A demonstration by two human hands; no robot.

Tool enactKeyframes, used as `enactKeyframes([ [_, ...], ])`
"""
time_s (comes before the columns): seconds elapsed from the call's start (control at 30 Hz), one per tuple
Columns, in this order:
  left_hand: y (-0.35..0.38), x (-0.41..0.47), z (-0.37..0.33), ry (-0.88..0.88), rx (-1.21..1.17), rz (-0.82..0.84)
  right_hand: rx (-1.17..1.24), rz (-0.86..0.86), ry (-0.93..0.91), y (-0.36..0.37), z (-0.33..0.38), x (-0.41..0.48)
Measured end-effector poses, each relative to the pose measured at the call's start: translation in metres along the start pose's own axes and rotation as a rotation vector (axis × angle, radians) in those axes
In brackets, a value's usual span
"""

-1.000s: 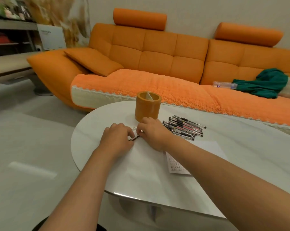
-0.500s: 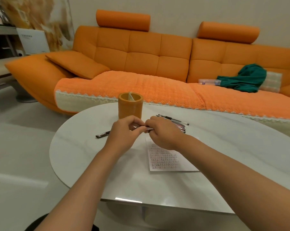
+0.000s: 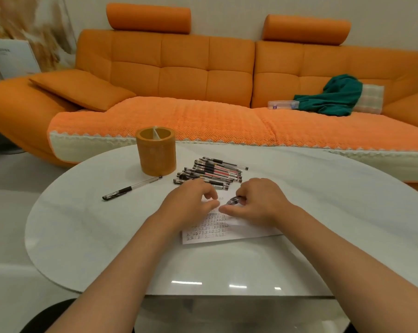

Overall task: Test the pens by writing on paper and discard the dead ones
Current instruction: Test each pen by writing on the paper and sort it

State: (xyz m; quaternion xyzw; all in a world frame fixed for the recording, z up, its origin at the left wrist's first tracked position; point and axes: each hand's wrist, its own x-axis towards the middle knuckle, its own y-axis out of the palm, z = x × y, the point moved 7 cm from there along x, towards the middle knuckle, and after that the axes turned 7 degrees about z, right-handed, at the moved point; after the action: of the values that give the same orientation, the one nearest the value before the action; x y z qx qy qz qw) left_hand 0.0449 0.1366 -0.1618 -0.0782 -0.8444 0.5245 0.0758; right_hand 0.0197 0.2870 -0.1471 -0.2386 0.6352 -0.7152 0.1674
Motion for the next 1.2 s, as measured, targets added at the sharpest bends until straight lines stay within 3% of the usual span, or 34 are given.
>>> enactKeyframes([
  [0.27, 0.016, 0.006, -0.002, 0.018, 0.097, 0.099, 0.011, -0.075, -0.131, 0.001, 0.012, -0.003],
  [0.5, 0.019, 0.006, 0.003, -0.042, 0.056, 0.255, 0.146, -0.354, -0.24, -0.019, 0.011, -0.011],
  [0.57, 0.02, 0.005, 0.005, -0.051, 0.054, 0.265, 0.259, -0.432, -0.241, -0.023, 0.009, -0.016],
  [0.67, 0.02, 0.004, 0.005, -0.057, 0.056, 0.265, 0.488, -0.403, -0.228, -0.022, 0.007, -0.022],
  [0.83, 0.02, 0.003, 0.004, -0.065, 0.05, 0.271, 0.613, -0.434, -0.176, -0.02, 0.0, -0.03],
  [0.93, 0.02, 0.001, 0.006, -0.067, 0.038, 0.305, 1.02, -0.318, -0.042, -0.01, -0.008, -0.031],
  [1.03, 0.02, 0.0, 0.006, -0.054, 0.035, 0.313, 1.373, -0.056, 0.101, 0.008, 0.002, -0.034],
  [1.2, 0.019, -0.001, 0.005, -0.056, 0.042, 0.316, 1.216, 0.128, 0.08, 0.021, 0.008, -0.041],
])
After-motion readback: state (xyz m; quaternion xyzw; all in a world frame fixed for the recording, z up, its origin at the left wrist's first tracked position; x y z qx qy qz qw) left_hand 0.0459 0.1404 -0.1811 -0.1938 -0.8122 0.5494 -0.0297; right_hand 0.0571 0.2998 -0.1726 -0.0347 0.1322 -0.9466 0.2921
